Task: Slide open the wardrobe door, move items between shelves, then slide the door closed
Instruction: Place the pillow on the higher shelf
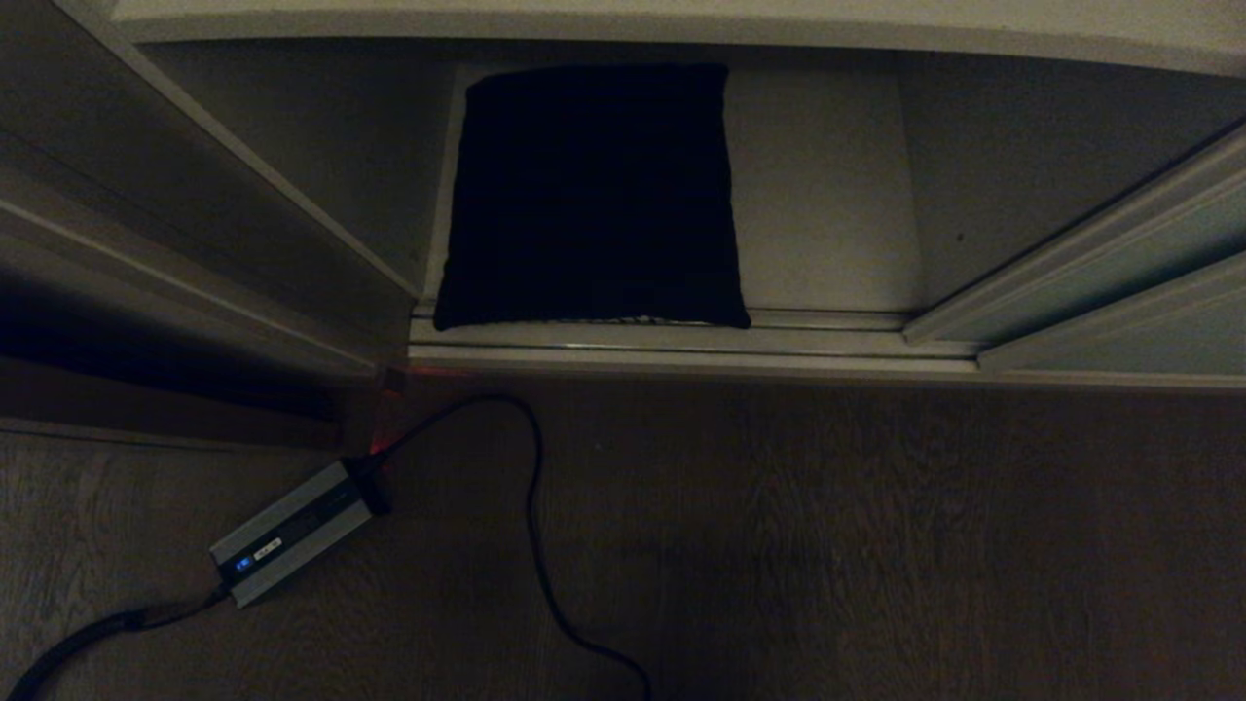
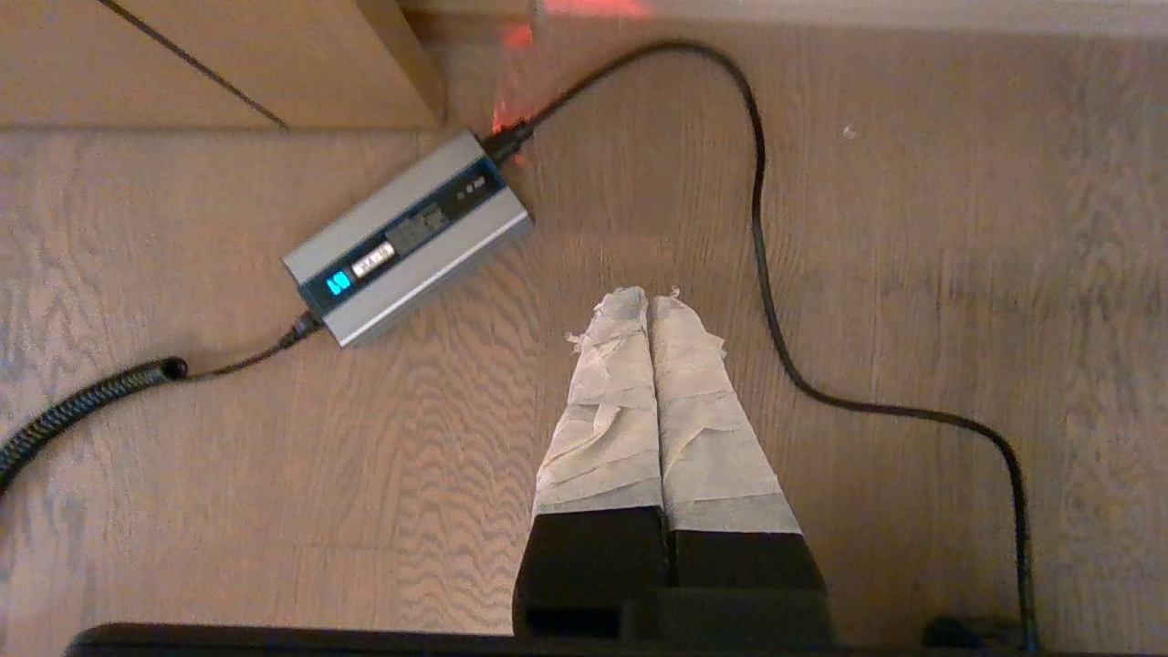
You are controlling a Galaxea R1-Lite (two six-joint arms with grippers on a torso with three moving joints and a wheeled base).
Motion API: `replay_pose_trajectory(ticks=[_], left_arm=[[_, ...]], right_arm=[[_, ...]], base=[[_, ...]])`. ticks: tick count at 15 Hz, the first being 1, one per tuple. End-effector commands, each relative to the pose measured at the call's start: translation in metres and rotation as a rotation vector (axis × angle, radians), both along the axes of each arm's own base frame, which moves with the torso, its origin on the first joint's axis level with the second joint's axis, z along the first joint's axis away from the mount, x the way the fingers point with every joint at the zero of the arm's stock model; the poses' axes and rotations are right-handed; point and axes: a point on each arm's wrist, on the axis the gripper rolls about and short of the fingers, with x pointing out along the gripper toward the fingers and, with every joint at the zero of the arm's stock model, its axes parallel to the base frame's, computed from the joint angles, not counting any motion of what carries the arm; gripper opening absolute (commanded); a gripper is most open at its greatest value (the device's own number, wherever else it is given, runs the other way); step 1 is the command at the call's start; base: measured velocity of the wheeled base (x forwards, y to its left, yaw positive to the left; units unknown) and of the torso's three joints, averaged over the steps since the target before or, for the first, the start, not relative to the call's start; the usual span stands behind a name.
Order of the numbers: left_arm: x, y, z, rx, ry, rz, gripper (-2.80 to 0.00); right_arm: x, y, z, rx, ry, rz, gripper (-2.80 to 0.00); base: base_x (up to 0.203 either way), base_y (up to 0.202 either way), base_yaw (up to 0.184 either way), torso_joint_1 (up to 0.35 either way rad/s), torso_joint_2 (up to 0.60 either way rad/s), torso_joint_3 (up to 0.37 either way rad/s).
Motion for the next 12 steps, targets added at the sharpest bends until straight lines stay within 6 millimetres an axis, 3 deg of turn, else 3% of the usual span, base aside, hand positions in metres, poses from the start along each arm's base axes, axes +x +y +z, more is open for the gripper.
replay_pose_trajectory(ticks=[1, 12], left_arm=[[0.0001, 0.0000, 0.0001, 0.000, 0.001, 0.000, -2.80], [0.0001, 0.0000, 0.0003, 0.002, -0.001, 0.000, -2.80]], right_arm=[[0.0002, 0.0000, -0.0009, 0.000, 0.002, 0.000, -2.80], [0.0001, 0.0000, -0.0009, 0.000, 0.002, 0.000, -2.80]], base=[[0.000, 0.000, 0.000, 0.006, 0.01, -0.202], [0.000, 0.000, 0.000, 0.003, 0.00, -0.199]])
